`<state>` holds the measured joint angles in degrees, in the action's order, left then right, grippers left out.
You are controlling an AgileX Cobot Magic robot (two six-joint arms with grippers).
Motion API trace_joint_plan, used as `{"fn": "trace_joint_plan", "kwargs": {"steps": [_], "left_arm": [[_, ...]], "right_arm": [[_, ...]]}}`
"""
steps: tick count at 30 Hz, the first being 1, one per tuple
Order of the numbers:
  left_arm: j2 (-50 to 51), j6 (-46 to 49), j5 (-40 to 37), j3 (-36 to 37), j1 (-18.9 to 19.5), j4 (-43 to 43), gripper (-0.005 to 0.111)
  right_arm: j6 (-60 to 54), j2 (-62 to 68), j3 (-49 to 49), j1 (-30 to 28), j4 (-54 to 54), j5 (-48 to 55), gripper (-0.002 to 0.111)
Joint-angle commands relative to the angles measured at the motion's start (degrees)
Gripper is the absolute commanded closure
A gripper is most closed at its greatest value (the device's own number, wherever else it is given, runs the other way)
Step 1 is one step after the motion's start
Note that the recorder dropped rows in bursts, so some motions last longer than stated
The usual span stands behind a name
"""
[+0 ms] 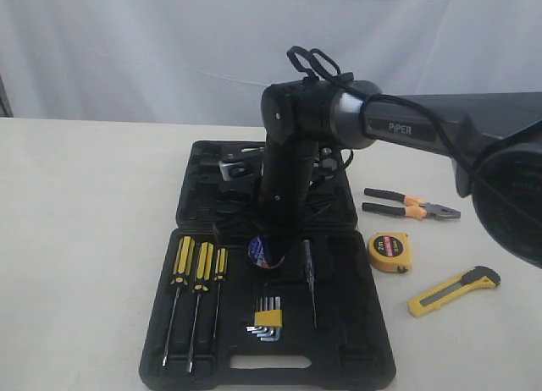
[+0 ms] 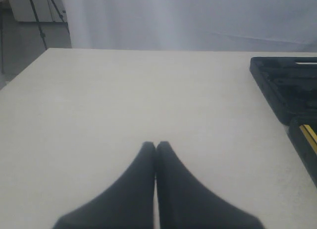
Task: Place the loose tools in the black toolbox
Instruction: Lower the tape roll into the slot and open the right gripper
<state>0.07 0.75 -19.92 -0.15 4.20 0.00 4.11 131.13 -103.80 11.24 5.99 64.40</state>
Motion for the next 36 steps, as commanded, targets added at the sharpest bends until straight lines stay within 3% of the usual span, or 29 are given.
{"fn": "trace_joint_plan", "kwargs": {"steps": [1, 36], "left_arm": [[-0.1, -0.3, 0.3, 0.1, -0.3, 0.0, 0.107], [-0.1, -0.3, 0.3, 0.1, -0.3, 0.0, 0.107]], "right_arm": [[-0.5, 0.2, -1.4, -0.2, 0.3, -2.0, 0.108], [-0.5, -0.4, -1.4, -0.2, 0.6, -3.1, 0.108]]}}
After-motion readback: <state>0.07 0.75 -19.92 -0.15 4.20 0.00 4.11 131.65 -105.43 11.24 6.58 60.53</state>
